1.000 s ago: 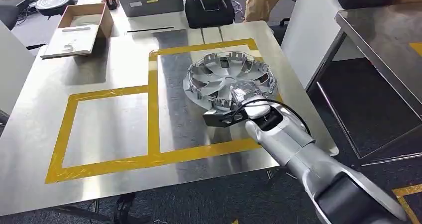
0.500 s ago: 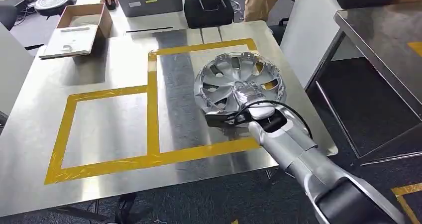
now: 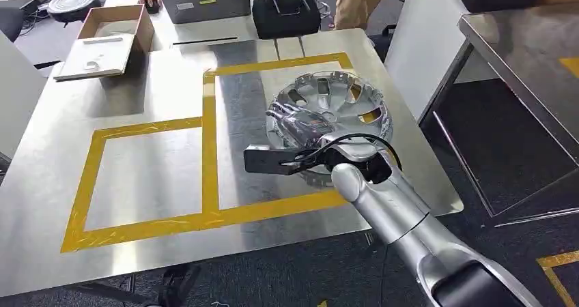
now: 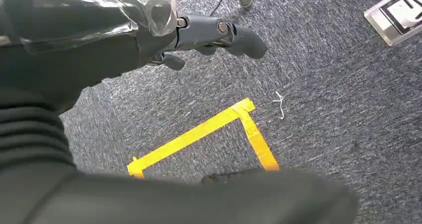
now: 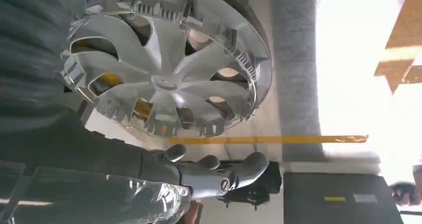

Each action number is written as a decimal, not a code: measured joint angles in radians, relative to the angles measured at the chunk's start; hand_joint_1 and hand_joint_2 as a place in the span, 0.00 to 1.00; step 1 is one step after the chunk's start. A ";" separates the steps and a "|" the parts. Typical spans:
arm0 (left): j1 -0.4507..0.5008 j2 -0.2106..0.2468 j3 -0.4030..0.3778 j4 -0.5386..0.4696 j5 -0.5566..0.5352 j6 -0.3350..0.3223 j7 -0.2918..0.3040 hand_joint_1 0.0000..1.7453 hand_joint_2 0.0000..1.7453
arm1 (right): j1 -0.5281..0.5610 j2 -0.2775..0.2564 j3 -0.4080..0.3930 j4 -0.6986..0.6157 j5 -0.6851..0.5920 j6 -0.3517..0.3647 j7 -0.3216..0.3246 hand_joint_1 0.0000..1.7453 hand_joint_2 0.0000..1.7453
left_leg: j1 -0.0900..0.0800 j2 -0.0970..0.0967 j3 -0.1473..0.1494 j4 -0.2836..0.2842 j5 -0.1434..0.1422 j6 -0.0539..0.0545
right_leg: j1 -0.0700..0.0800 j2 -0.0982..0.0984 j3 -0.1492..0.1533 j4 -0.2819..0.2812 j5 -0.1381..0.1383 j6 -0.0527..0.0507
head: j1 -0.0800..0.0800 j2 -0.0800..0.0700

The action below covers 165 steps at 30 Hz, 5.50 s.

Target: Take the parts from the cabinet and place them on the table.

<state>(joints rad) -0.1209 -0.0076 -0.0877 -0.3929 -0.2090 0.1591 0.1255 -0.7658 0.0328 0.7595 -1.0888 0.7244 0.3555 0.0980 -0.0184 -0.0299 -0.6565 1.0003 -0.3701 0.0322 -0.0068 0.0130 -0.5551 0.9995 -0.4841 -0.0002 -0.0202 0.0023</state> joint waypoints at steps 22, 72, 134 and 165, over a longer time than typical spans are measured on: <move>0.042 0.003 0.004 -0.001 0.074 0.021 -0.076 0.00 0.00 | 0.010 -0.064 -0.360 -0.140 -0.244 -0.530 -0.116 0.00 1.00 | -0.001 -0.002 0.000 0.000 0.000 0.000 | -0.001 -0.001 0.001 -0.001 0.000 0.000 | 0.000 0.000; 0.111 0.002 0.034 0.107 0.282 -0.009 -0.150 0.00 0.00 | 0.689 0.016 -1.226 0.710 -0.082 -0.414 -0.027 0.00 0.00 | 0.002 -0.002 0.017 0.000 -0.018 -0.001 | 0.003 -0.002 0.020 -0.008 -0.014 -0.002 | 0.000 0.000; 0.103 0.042 -0.261 0.055 0.504 0.063 -0.108 0.00 0.00 | 0.735 0.026 -0.886 0.743 -0.427 -0.407 0.011 0.00 0.00 | 0.007 0.024 0.064 0.002 -0.048 -0.009 | -0.009 -0.012 0.013 0.003 -0.004 0.015 | -0.006 0.000; 0.089 0.052 -0.340 0.053 0.573 0.077 -0.109 0.00 0.00 | 0.737 0.005 -0.787 0.731 -0.513 -0.420 0.013 0.00 0.00 | 0.007 0.032 0.016 -0.010 0.017 -0.008 | -0.006 -0.012 0.096 -0.026 -0.051 0.015 | -0.011 0.000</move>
<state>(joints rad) -0.0316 0.0446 -0.4280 -0.3395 0.3635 0.2365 0.0164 -0.0292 0.0381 -0.0271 -0.3578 0.2117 -0.0641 0.1106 -0.0113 0.0019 -0.6409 0.9905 -0.3529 0.0241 -0.0129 0.0012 -0.4591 0.9733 -0.5354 0.0147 -0.0313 0.0023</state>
